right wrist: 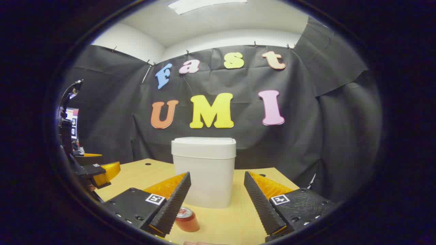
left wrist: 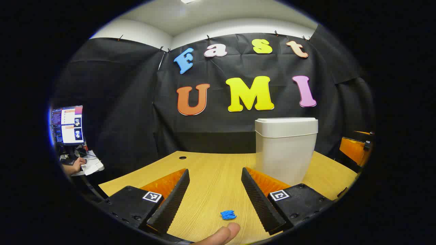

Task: Press the lid of the desktop garbage bin to open it, pick up the crumpled paper on the desktop and throw it into the bin, then pick up the pop can on the desktop and drop it into the bin, and finally close the garbage bin lid.

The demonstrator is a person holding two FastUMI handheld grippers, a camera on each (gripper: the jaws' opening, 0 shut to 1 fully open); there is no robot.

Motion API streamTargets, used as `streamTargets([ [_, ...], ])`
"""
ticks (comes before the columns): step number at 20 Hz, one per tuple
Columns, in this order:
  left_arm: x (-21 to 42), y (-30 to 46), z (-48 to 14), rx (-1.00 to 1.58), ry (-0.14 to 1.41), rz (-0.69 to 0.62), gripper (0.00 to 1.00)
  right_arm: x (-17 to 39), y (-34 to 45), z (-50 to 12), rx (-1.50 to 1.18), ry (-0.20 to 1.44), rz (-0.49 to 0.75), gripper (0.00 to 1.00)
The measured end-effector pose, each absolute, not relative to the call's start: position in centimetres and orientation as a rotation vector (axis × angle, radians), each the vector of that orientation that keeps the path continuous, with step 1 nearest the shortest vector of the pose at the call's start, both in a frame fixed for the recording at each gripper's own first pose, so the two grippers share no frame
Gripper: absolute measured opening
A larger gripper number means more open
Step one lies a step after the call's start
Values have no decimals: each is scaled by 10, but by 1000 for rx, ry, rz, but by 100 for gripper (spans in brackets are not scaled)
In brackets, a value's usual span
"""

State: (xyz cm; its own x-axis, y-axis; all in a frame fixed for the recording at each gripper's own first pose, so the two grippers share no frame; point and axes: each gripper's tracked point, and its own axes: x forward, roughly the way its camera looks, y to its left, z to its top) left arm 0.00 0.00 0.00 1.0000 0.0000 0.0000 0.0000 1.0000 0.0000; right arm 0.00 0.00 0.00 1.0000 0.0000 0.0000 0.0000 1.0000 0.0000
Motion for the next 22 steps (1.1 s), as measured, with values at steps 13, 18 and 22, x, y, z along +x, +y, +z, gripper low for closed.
streamTargets([
  [13,4,6,-3,-4,12,9,99,-3,17,-10,-38,14,36,96],
  [18,3,2,-6,30,17,-1,99,-5,15,-9,-41,7,27,96],
  [22,2,4,-4,30,14,4,99,-5,18,-8,-27,13,33,96],
])
